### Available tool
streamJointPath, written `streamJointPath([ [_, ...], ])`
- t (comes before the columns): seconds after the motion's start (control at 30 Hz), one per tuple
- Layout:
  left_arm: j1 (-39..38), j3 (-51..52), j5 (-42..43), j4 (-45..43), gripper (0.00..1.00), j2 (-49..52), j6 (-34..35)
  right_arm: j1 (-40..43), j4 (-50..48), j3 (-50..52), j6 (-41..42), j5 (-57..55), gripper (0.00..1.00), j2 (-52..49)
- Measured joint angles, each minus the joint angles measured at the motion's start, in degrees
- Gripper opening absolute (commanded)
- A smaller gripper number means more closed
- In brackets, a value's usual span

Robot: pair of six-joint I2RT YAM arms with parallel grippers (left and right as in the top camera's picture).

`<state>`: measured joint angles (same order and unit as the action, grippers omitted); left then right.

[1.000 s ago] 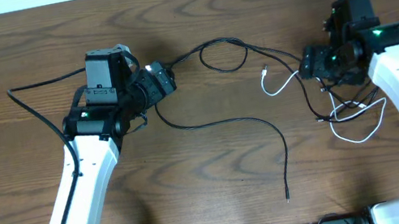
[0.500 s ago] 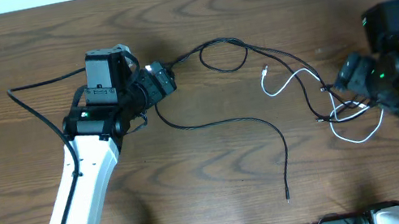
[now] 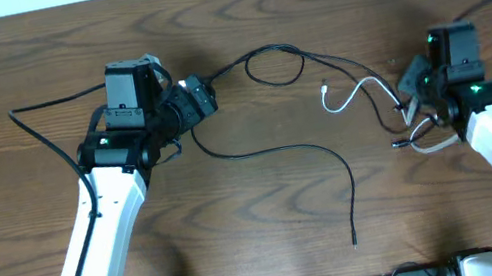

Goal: Untangle cables

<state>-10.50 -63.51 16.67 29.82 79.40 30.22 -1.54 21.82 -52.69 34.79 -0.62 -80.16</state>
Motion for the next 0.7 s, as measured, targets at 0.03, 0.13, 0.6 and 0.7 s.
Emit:
streamJointPath([
  [0.03,-0.02,0.0,0.0,0.11,0.97,0.0,0.02,-0.02,-2.38,0.0,-1.05,2.4,0.06,0.0],
  [0.13,-0.02,0.0,0.0,0.0,0.97,0.0,0.0,-2.43,-12.02,-0.09,-7.32,15.3,0.01,0.0],
  [0.6,-0.02,0.0,0.02,0.0,0.98,0.0,0.0,-11.04,1.77,-0.46,-17.44,7.87,0.63,-0.09],
  [0.7,0.0,0.0,0.0,0.04,0.98,0.0,0.02,-6.93,8.22,-3.13,-16.44,-0.26,0.68,-0.09],
])
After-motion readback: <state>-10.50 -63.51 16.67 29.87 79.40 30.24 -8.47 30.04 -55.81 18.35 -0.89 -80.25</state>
